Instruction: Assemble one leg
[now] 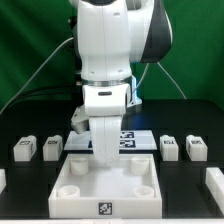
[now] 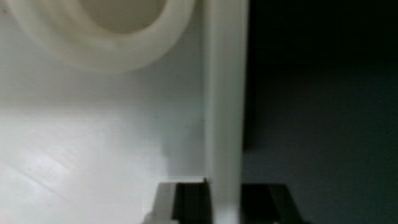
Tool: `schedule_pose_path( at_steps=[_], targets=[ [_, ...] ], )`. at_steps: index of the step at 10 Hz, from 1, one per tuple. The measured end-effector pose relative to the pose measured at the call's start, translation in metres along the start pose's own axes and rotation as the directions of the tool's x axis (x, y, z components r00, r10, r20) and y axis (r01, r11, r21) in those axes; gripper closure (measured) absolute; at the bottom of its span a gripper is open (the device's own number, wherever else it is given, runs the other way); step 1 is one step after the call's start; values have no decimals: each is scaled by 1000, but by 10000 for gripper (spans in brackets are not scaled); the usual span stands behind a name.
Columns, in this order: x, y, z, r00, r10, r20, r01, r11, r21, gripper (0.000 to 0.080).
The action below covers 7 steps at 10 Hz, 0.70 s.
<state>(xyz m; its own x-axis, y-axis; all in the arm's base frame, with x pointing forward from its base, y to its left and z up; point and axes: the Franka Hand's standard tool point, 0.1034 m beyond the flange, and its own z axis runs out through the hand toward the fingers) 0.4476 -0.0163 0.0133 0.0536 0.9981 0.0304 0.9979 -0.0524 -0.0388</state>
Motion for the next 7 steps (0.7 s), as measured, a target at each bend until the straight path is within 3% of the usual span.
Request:
schedule_pose_path(
  at_steps=[4,5,7],
  targets=[
    [1,0,0,1000,0,-1,0,1000,-1,739],
    [7,4,0,1000,-8,-5,8,1000,-4,739],
    [39,15,-1,999,-39,-29,38,999,-19,739]
  ],
)
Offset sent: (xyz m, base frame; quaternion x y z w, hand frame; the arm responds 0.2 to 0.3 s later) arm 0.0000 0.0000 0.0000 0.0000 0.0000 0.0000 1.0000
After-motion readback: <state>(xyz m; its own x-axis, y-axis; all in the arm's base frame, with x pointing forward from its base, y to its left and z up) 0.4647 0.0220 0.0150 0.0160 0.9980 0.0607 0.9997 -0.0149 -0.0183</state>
